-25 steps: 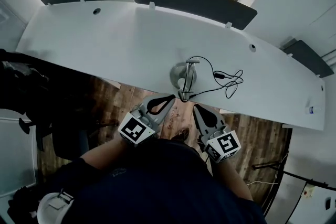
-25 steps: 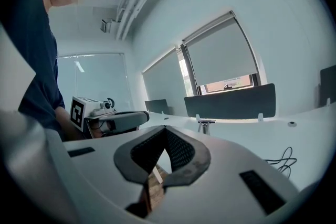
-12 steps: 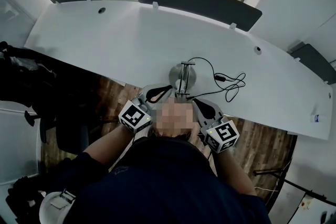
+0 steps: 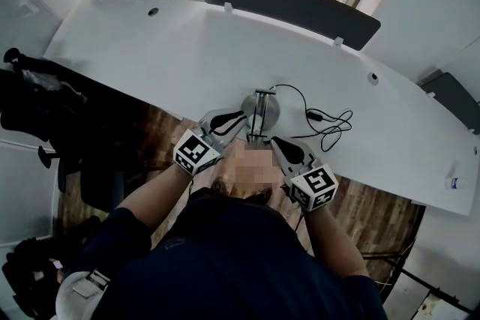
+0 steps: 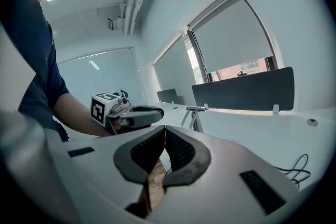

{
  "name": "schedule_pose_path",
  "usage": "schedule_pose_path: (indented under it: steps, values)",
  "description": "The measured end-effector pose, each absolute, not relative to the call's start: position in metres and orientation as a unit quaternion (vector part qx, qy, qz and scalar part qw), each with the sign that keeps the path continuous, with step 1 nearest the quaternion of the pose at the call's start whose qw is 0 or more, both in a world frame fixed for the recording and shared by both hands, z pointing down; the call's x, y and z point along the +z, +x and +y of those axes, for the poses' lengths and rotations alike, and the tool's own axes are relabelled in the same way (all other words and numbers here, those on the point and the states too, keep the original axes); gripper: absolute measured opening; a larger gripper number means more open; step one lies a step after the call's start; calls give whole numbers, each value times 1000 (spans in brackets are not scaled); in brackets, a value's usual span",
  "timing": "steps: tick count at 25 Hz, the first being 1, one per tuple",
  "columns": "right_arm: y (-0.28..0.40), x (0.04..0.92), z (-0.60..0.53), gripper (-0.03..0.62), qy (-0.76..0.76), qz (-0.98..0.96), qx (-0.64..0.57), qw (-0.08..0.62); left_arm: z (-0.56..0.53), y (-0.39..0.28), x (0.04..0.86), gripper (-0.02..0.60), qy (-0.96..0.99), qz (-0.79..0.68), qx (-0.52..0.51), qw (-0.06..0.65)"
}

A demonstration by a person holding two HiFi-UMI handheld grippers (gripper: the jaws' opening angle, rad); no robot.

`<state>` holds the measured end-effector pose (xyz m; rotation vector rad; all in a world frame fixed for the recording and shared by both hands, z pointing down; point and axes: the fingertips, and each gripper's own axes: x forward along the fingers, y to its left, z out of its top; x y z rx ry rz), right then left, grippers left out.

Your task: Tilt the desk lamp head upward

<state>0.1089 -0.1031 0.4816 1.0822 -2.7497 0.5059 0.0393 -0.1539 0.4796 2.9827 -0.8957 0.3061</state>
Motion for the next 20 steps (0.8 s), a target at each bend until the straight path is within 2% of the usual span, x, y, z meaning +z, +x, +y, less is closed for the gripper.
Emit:
schedule_pose_path:
  steps: [7,15,20]
  values:
    - [103,493,-118,42,352,-913,186,87,-186,36,513,84,954,-275,116,26]
    - [97,518,-137,139,362,-900,214,119,-216,41,545,119,965,-217,148,24]
    - [94,532,-147,174,358,-896,222,140,-225,57,555,139,974,-169,150,22]
